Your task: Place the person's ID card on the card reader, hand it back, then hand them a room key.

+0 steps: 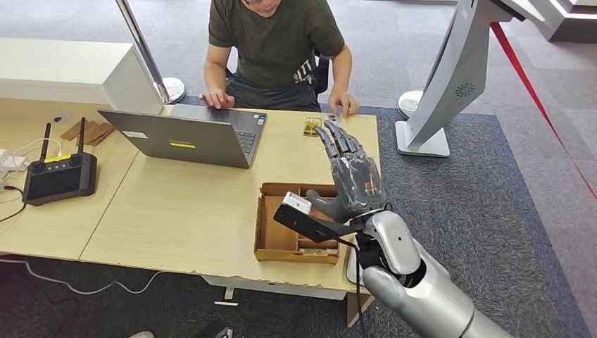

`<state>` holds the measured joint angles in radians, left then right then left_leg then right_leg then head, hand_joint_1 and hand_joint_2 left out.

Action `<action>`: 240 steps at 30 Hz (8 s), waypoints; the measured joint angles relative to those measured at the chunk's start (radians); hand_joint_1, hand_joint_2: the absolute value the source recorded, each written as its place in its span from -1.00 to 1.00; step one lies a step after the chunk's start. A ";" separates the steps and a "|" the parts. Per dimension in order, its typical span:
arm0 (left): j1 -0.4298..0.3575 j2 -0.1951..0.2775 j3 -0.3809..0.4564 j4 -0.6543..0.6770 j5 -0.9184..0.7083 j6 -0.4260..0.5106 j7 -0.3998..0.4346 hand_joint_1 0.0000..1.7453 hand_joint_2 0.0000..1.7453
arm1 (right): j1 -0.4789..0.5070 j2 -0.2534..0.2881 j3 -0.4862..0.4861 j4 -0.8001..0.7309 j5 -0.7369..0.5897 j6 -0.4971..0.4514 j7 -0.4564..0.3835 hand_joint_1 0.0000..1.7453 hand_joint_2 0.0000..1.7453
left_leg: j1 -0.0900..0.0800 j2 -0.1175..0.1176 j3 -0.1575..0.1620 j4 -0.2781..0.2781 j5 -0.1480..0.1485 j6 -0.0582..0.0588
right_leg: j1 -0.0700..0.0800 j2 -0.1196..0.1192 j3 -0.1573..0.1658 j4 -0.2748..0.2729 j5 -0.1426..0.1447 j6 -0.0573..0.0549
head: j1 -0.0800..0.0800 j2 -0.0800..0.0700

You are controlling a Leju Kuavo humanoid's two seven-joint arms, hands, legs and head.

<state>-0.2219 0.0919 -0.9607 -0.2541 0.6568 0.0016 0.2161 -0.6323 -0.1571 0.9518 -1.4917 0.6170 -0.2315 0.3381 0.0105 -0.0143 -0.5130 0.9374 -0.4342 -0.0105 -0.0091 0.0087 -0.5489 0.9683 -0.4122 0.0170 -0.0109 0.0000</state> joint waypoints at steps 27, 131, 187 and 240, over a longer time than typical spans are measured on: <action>0.041 0.033 0.054 0.000 0.020 0.016 -0.032 -1.00 1.00 | 0.248 -0.129 0.025 -0.347 0.098 0.298 0.059 -1.00 1.00 | 0.000 0.004 -0.001 -0.001 -0.001 0.000 | 0.000 0.002 0.000 0.000 0.000 0.000 | 0.000 0.000; 0.012 0.022 0.071 -0.014 -0.052 0.017 0.025 -1.00 1.00 | 0.304 0.035 0.031 0.127 0.251 0.208 0.088 -1.00 1.00 | 0.000 0.004 -0.001 -0.001 -0.001 -0.001 | 0.000 0.002 -0.001 0.000 0.000 0.000 | 0.000 0.000; 0.015 0.018 0.078 -0.014 -0.045 0.013 0.016 -1.00 1.00 | 0.230 0.113 0.031 0.242 0.255 0.124 0.050 -1.00 1.00 | 0.000 0.004 -0.001 -0.001 -0.001 -0.001 | 0.000 0.002 -0.001 0.000 0.000 0.000 | 0.000 0.000; 0.016 0.016 0.080 -0.014 -0.059 0.016 0.015 -1.00 1.00 | 0.229 0.099 0.027 0.253 0.250 0.119 0.062 -1.00 1.00 | 0.000 0.004 -0.001 -0.001 -0.001 -0.001 | 0.000 0.002 -0.001 0.000 0.000 -0.001 | 0.000 0.000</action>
<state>-0.2059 0.1076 -0.8809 -0.2678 0.5982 0.0173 0.2316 -0.4036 -0.0584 0.9783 -1.2389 0.8671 -0.1122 0.4000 0.0107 -0.0100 -0.5144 0.9368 -0.4349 -0.0113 -0.0089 0.0104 -0.5502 0.9685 -0.4124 0.0165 -0.0109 0.0000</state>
